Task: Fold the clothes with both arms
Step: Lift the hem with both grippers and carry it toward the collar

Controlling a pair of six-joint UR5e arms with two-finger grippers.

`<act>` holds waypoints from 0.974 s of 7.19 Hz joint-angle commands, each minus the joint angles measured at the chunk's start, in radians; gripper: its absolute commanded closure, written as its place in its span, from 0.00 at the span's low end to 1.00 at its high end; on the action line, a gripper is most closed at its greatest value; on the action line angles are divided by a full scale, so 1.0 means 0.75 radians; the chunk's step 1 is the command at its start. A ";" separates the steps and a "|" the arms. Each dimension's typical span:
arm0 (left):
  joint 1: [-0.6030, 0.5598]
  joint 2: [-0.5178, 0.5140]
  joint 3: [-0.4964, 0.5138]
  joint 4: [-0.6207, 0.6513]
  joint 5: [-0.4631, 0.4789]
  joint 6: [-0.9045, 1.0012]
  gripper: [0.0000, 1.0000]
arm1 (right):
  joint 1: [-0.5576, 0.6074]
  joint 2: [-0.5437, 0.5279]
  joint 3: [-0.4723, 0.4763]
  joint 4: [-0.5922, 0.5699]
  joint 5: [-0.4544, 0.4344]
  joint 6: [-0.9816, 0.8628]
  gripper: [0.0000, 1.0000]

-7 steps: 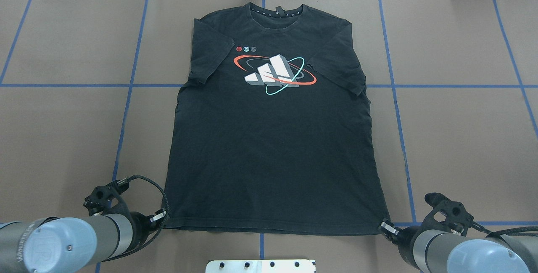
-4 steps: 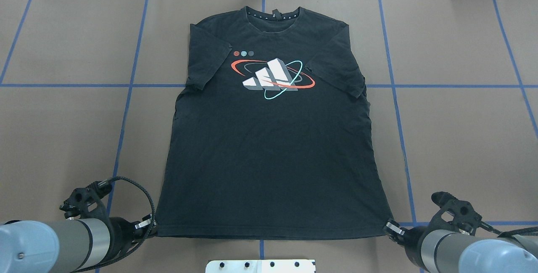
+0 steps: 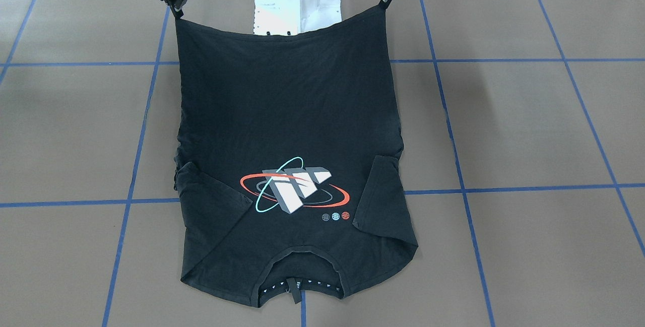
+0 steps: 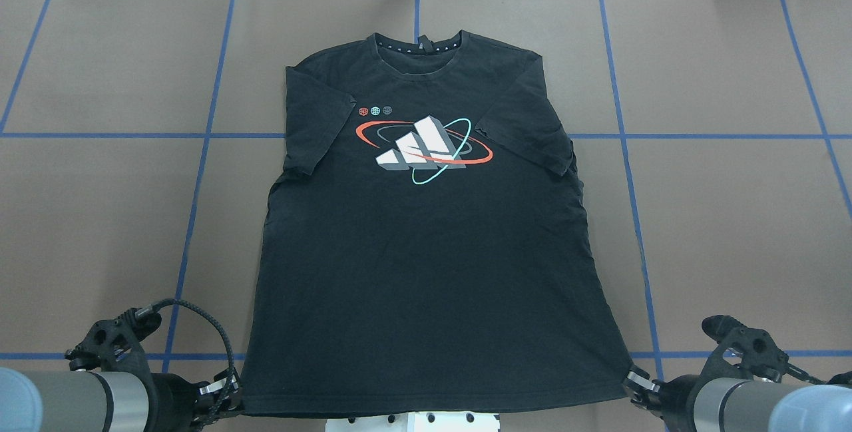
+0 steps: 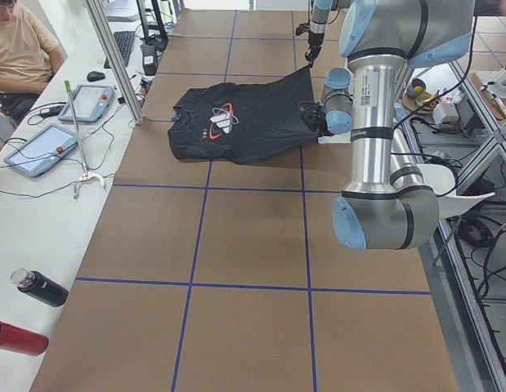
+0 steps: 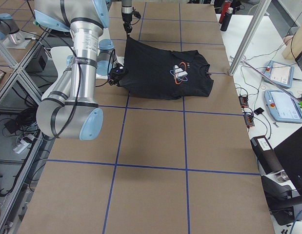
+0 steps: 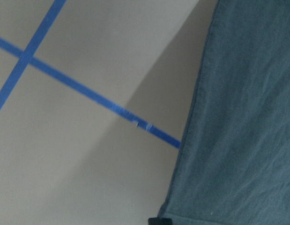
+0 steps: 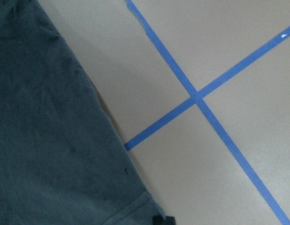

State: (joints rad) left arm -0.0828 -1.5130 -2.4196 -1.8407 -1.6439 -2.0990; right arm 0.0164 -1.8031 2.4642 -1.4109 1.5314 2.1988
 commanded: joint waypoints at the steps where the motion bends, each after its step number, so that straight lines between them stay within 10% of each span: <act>1: -0.118 -0.034 -0.052 -0.002 -0.021 0.015 1.00 | 0.135 0.013 0.054 -0.009 0.022 -0.003 1.00; 4: -0.390 -0.108 -0.010 0.006 -0.021 0.331 1.00 | 0.661 0.198 -0.051 -0.021 0.424 -0.186 1.00; 7: -0.682 -0.301 0.253 0.002 -0.066 0.499 1.00 | 0.978 0.791 -0.356 -0.573 0.503 -0.517 1.00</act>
State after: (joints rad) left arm -0.5049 -1.6637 -2.3305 -1.8377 -1.6758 -1.7689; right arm 0.6657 -1.3917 2.2940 -1.6699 1.9016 1.9250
